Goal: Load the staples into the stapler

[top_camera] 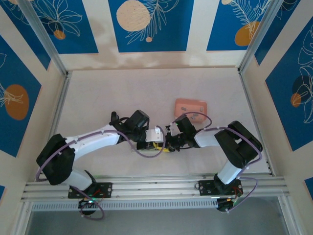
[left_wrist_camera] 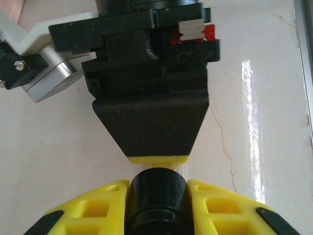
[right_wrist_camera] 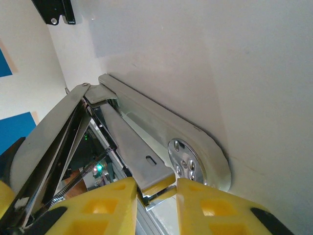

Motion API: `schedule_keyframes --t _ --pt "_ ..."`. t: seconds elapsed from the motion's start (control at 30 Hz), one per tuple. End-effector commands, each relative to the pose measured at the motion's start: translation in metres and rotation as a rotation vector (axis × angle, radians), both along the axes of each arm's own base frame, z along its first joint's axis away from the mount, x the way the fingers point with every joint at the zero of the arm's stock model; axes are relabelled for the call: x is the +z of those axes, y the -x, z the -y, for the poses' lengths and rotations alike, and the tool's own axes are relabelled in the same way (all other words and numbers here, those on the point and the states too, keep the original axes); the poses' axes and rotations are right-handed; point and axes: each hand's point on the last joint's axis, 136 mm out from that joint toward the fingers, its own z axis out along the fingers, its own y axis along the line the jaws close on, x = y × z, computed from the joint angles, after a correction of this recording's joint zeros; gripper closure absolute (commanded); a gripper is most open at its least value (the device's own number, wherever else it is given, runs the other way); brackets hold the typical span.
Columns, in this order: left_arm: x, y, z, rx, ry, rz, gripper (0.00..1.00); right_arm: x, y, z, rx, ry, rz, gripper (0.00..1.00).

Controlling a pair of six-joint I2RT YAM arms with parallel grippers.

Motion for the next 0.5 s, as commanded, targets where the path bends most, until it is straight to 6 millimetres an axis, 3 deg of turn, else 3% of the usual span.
schedule_keyframes --t 0.0,0.17,0.47 --pt "0.012 -0.002 0.019 -0.018 0.06 0.011 0.83 -0.003 0.005 0.013 -0.018 0.013 0.003 0.69" --pt "-0.001 -0.003 0.017 -0.009 0.007 -0.025 0.83 0.005 0.007 0.027 -0.028 0.012 0.043 0.57" --pt "-0.023 -0.009 0.029 -0.005 -0.092 -0.062 0.83 -0.004 0.002 0.069 -0.164 0.075 0.0 0.55"
